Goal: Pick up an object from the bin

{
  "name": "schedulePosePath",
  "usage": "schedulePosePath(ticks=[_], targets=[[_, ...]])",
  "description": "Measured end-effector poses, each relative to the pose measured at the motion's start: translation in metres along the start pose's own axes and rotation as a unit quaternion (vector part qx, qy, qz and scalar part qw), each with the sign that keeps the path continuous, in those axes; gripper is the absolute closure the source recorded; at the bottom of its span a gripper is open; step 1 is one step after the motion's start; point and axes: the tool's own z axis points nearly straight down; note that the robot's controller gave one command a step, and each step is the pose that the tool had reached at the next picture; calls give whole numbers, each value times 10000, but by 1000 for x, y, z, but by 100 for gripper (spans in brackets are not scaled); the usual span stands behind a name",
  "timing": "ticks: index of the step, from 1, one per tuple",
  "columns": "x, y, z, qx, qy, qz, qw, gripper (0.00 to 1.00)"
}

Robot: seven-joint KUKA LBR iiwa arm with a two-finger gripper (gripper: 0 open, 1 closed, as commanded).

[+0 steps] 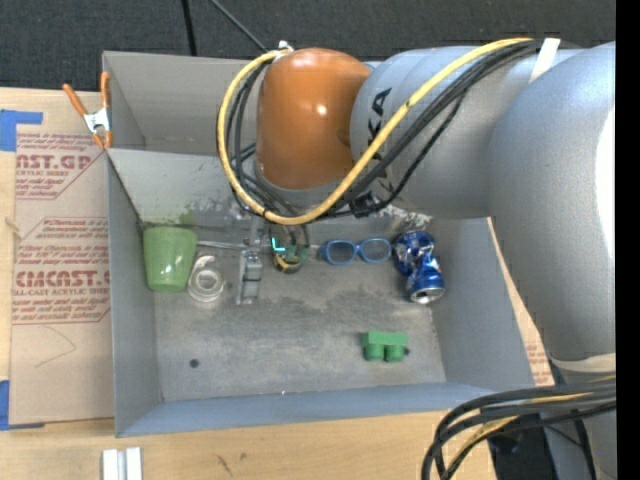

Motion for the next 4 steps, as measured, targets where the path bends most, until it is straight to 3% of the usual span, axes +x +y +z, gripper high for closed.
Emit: schedulePosePath(ticks=[1, 2, 3, 4], targets=[[7, -2, 116, -11, -41, 265, 9996, 0], [37, 8, 83, 1, -36, -1447, 9895, 0], [33, 13, 83, 6, -41, -2981, 9545, 0], [3, 9, 112, 24, -10, -4492, 8934, 0]])
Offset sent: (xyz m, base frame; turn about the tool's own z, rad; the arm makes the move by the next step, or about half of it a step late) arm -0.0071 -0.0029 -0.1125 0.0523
